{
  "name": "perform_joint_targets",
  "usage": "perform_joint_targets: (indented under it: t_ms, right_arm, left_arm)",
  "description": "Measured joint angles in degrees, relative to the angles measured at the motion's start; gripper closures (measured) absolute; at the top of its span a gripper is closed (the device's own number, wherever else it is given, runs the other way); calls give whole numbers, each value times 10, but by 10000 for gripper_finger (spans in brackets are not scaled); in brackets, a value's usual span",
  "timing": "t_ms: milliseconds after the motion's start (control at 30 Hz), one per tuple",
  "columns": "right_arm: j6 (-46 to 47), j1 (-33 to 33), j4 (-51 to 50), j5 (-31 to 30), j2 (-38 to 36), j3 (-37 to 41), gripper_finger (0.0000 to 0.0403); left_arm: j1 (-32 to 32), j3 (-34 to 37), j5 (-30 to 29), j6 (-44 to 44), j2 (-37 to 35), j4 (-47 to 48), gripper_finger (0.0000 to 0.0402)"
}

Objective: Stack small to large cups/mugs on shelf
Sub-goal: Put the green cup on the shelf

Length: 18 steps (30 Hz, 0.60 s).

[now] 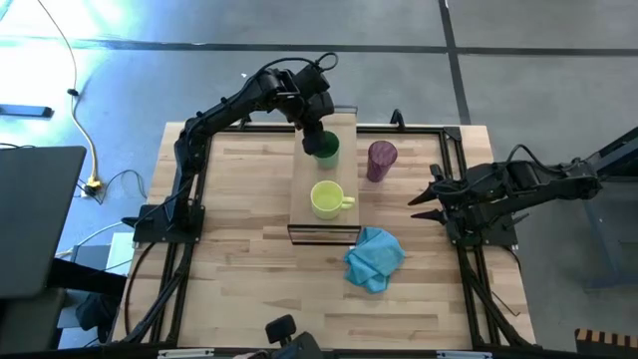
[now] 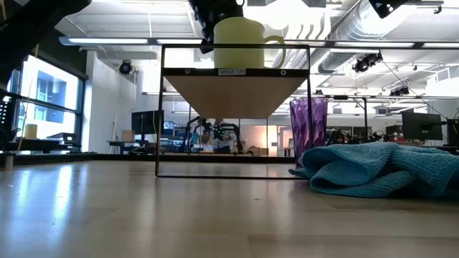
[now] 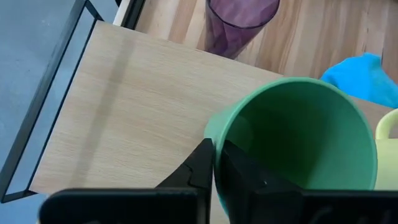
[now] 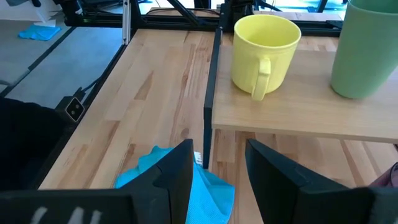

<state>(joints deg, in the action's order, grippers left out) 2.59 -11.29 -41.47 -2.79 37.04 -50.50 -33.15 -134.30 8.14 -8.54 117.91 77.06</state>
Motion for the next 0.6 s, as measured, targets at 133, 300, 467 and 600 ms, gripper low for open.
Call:
perform_joint_targets:
  t_ms: [133, 300, 467, 600]
  right_arm:
    - [2, 0, 0, 0, 0, 0, 263]
    - [4, 0, 0, 0, 0, 0, 263]
    - [5, 0, 0, 0, 0, 0, 263]
    - [5, 0, 0, 0, 0, 0, 263]
  left_arm:
    - [0, 0, 0, 0, 0, -1, 361]
    - [0, 0, 0, 1, 0, 0, 337]
    - [0, 0, -1, 1, 0, 1, 327]
    - [0, 0, -2, 1, 0, 0, 326]
